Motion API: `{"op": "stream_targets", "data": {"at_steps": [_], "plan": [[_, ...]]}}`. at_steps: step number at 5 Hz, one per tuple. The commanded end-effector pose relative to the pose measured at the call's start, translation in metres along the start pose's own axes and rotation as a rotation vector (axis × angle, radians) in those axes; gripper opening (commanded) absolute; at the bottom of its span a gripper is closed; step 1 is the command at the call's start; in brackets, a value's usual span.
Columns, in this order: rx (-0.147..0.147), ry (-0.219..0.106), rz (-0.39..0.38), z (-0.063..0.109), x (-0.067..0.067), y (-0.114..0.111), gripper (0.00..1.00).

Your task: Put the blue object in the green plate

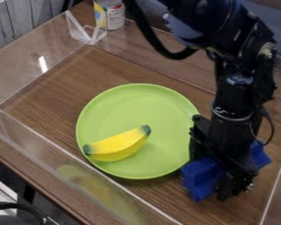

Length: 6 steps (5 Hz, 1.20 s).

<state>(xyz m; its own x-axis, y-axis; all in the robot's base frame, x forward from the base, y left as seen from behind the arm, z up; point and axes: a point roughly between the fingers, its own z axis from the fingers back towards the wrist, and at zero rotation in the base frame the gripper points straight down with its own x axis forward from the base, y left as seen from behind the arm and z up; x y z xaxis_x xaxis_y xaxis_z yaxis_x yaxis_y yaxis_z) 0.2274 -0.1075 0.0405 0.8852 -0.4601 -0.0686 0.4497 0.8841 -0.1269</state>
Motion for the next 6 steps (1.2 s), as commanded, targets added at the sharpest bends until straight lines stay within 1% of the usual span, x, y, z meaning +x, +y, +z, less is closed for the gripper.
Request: {"op": "stream_targets", "data": {"at_steps": [1, 4, 6], "plan": [[0.001, -0.080, -0.002, 0.023, 0.004, 0.001, 0.00], [-0.012, -0.093, 0.004, 0.031, 0.002, 0.005, 0.00], [-0.021, -0.106, 0.013, 0.040, 0.000, 0.009, 0.00]]}}
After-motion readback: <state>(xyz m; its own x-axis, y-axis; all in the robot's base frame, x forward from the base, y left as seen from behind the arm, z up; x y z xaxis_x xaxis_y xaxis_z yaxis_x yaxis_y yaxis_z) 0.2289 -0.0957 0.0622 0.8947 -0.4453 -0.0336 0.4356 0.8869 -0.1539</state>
